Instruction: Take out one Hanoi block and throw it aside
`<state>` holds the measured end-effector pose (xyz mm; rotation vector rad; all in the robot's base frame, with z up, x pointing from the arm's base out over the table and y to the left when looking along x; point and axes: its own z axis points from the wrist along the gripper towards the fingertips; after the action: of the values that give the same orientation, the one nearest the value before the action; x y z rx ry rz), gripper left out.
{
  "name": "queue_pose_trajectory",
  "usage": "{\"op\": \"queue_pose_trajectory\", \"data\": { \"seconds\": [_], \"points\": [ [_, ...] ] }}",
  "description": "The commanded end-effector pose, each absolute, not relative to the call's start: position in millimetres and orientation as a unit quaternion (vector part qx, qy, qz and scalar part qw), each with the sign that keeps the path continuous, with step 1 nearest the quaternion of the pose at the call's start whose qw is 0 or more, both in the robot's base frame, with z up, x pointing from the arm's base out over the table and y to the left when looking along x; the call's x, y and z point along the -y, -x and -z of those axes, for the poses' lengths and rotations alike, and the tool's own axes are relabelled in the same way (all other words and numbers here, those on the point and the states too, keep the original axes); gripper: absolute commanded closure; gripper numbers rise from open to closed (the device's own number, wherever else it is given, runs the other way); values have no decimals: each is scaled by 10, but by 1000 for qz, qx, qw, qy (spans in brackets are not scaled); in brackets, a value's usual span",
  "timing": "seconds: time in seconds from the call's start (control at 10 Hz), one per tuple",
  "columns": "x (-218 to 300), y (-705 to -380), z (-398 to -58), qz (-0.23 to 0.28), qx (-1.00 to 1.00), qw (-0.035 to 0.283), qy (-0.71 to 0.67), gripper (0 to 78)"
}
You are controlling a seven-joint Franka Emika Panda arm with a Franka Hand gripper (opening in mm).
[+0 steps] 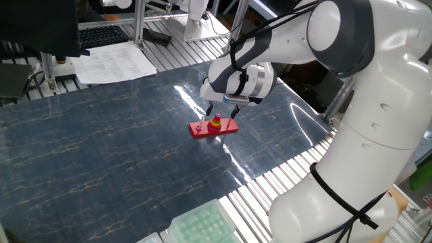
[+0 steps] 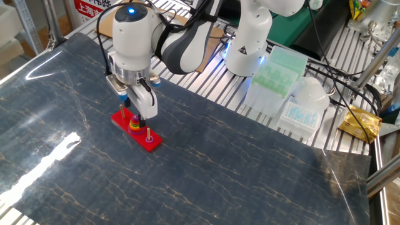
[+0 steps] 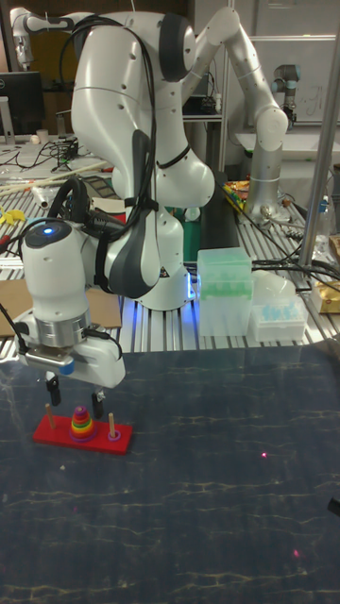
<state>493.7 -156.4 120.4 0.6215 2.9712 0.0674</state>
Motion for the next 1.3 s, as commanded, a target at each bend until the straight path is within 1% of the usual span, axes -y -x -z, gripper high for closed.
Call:
{"op": "queue_pose_trajectory", "data": {
  "seconds": [0.1,0.5,0.6,1.3],
  "points": [
    [1569,-4945,-1213,-20,-978,55,-201,1],
    [1569,-4944,-1213,-16,-978,56,-200,1],
    [1569,-4944,-1213,-16,-978,56,-200,763],
    [1569,-4944,-1213,-16,-978,56,-200,763]
  ]
}}
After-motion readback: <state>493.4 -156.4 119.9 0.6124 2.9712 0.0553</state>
